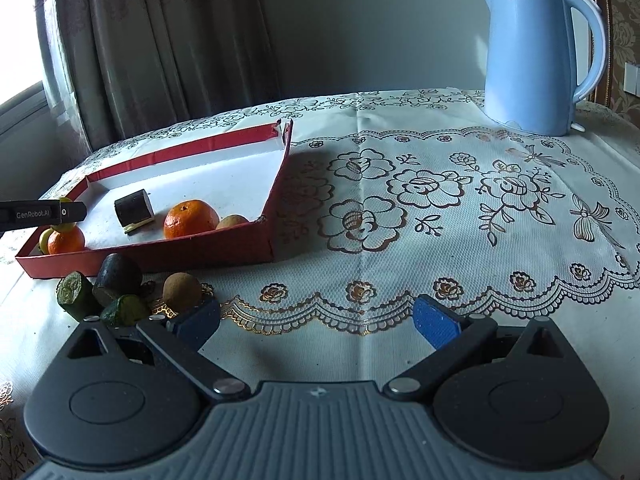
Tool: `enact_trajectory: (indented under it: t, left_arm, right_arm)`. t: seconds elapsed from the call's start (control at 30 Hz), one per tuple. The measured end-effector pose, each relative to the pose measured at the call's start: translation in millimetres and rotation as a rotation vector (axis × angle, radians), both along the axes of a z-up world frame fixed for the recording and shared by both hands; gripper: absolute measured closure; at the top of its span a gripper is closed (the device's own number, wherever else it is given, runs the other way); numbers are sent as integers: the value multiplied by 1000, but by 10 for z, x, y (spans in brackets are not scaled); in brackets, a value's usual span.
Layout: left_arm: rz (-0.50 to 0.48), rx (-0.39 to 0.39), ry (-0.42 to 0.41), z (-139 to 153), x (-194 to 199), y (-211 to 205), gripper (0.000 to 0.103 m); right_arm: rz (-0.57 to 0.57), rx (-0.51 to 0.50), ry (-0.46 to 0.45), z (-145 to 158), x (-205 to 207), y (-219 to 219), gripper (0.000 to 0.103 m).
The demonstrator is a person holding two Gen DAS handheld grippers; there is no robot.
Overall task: Organize fruits
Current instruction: 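Carry the green tomato into the tray with the left gripper and release, then move the open right gripper toward the green avocado beside the tray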
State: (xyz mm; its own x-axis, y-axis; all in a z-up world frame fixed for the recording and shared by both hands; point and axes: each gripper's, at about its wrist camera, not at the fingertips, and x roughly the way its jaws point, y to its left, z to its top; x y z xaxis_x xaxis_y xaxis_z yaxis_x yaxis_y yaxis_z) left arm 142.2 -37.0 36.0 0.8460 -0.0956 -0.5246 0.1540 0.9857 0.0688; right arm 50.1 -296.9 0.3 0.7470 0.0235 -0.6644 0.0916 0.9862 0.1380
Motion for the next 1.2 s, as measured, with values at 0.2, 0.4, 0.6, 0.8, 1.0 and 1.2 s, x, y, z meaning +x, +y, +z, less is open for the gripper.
enact_trajectory:
  t: [0.2,0.4,0.6,0.8,1.0,1.2]
  left_arm:
    - [-5,-19,-7,-4,23,9,68]
    - [16,-6,-55,41,-40,-9,34]
    - [21,8,-61,80,-116,13,32]
    - [49,24,-69,92,-343,140,15]
    - [74,21,-64,49,-654,391,6]
    - [129,-19,-43,-71,-925,735,4]
  right_arm:
    - [-4,12,-7,-1,-6,-15,0]
    - [-11,40,-17,0,-12,-52,0]
    - [-13,51,-22,5,-19,-68,0]
    - [-13,53,-23,9,-21,-71,0]
    - [-13,50,-22,6,-24,-67,0]
    - [-12,45,-19,2,-27,-59,0]
